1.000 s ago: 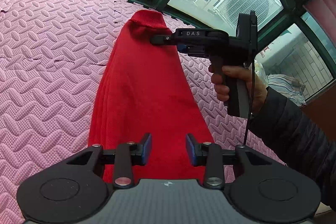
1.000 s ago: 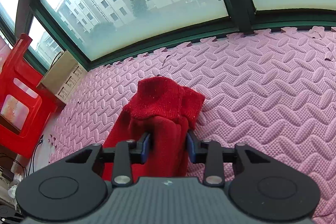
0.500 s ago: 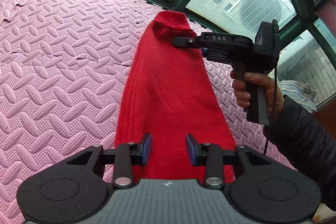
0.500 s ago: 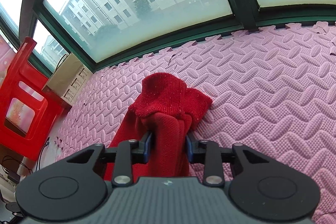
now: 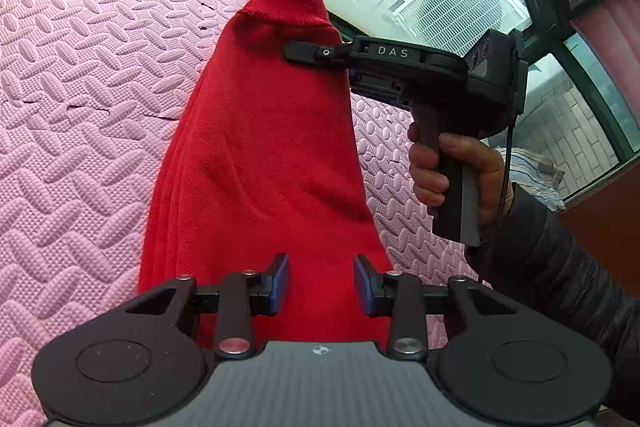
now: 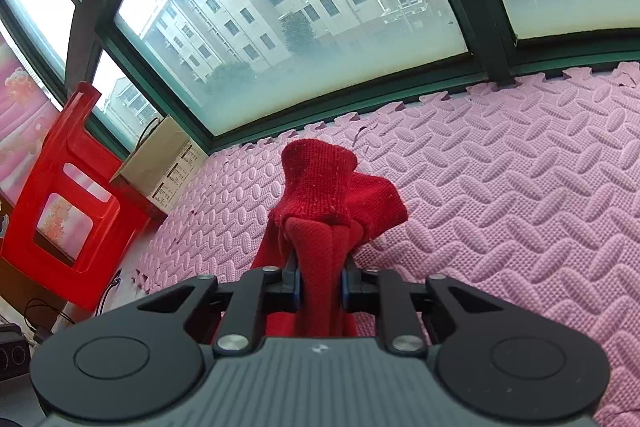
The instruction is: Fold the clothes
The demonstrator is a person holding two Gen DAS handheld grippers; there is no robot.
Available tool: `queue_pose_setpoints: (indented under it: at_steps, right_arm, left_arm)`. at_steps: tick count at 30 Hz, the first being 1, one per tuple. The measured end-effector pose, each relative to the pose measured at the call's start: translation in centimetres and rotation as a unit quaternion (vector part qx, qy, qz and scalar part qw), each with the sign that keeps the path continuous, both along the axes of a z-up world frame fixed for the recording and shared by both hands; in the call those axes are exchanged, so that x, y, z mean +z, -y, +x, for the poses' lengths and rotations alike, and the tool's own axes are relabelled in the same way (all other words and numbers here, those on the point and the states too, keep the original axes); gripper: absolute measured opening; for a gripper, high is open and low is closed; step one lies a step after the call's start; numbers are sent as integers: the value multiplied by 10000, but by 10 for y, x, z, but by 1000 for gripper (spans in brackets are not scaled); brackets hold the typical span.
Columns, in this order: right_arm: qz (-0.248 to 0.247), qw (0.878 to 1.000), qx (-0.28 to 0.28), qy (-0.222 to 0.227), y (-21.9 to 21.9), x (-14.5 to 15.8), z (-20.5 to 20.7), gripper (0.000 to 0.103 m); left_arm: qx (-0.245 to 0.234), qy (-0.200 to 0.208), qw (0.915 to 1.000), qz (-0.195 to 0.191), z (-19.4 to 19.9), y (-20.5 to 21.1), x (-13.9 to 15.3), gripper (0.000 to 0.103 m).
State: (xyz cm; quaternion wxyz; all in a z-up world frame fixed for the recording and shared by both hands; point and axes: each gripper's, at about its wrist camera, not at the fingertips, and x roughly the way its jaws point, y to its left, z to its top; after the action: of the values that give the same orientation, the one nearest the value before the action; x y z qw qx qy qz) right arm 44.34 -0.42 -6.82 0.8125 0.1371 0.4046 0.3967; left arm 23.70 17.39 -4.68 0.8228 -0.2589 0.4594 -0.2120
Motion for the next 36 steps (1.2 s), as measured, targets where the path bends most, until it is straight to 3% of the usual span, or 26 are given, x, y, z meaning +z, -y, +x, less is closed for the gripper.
queue_pose_setpoints:
  at_steps: [8, 14, 17, 19, 22, 28, 33, 36]
  right_arm:
    - [208, 9977, 304, 566, 2, 40, -31, 15]
    - [326, 9913, 683, 1080, 8, 77, -80, 14]
    - [362, 9871, 882, 1283, 13, 90, -107, 14]
    - [352, 9837, 1011, 1444, 14, 96, -127, 14]
    - [353, 9800, 1148, 1584, 18, 102, -151, 14]
    - [187, 9614, 1842, 2035, 22, 112, -221, 14]
    - [18, 9484, 2277, 2204, 23, 110, -263, 14]
    - [-265, 9320, 2625, 2485, 19, 102, -290, 14]
  left_arm:
    - [33, -4, 9999, 153, 7, 11, -5, 40]
    - [218, 231, 9992, 262, -23, -10, 7, 43]
    - [493, 99, 9980, 393, -34, -28, 0, 41]
    - [627, 33, 9976, 291, -37, -36, -5, 33]
    - [757, 97, 9969, 174, -44, -46, -4, 33]
    - [931, 217, 9954, -37, -56, -59, -3, 33]
    - [1122, 203, 9935, 53, -68, -79, -4, 36]
    - [1387, 141, 9902, 17, -83, -98, -4, 36]
